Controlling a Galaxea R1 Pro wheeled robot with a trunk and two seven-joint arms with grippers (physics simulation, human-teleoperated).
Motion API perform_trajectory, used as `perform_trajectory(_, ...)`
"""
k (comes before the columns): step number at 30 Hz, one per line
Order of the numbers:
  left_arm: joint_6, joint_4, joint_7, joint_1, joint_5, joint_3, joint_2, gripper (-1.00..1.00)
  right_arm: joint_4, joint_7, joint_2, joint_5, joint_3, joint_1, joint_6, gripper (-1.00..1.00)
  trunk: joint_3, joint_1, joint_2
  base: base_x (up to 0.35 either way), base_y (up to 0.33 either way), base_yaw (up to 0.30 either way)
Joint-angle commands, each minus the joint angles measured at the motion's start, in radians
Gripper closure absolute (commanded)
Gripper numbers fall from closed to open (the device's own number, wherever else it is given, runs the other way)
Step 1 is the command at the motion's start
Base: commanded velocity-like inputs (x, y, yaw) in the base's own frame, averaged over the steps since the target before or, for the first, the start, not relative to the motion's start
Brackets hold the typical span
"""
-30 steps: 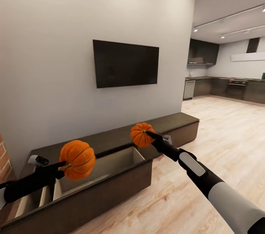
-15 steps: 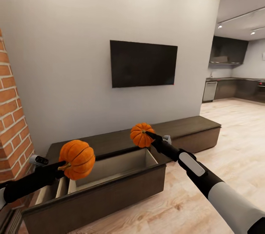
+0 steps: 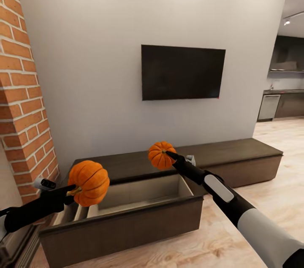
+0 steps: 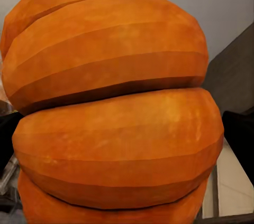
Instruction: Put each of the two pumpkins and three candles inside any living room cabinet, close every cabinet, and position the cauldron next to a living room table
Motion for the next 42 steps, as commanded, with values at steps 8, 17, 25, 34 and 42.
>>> perform_trajectory(8, 0.006, 0.0, 0.002, -0.001, 0.002, 0.0, 0.0, 1.0, -0.001, -0.039, 0.0, -0.009, 0.004, -0.001, 0.001, 1.0, -0.004, 0.0, -0.001, 0.224, -0.247, 0.285)
perform_trajectory(17, 0.006, 0.004, 0.124, -0.015, 0.014, 0.001, -0.002, 1.0, -0.005, -0.039, 0.0, 0.076, 0.004, -0.001, 0.002, 1.0, -0.005, 0.0, -0.001, 0.052, -0.057, 0.053)
perform_trajectory(25, 0.005, 0.015, 0.557, -0.164, 0.146, 0.001, -0.034, 1.0, -0.007, -0.054, -0.006, 0.151, 0.002, -0.001, 0.011, 1.0, -0.005, 0.0, -0.001, 0.0, 0.0, 0.0)
perform_trajectory(34, -0.128, 0.029, 1.072, -0.241, 0.105, -0.024, -0.147, 1.0, -0.011, -0.301, 0.019, 0.349, 0.001, -0.002, 0.017, 1.0, -0.005, 0.0, -0.001, 0.0, 0.0, 0.0)
perform_trajectory(42, -0.143, 0.024, 1.202, -0.244, -0.026, -0.036, -0.255, 1.0, -0.01, -0.505, 0.185, 0.496, 0.003, -0.004, 0.018, 1.0, -0.005, 0.0, -0.001, 0.0, 0.0, 0.0)
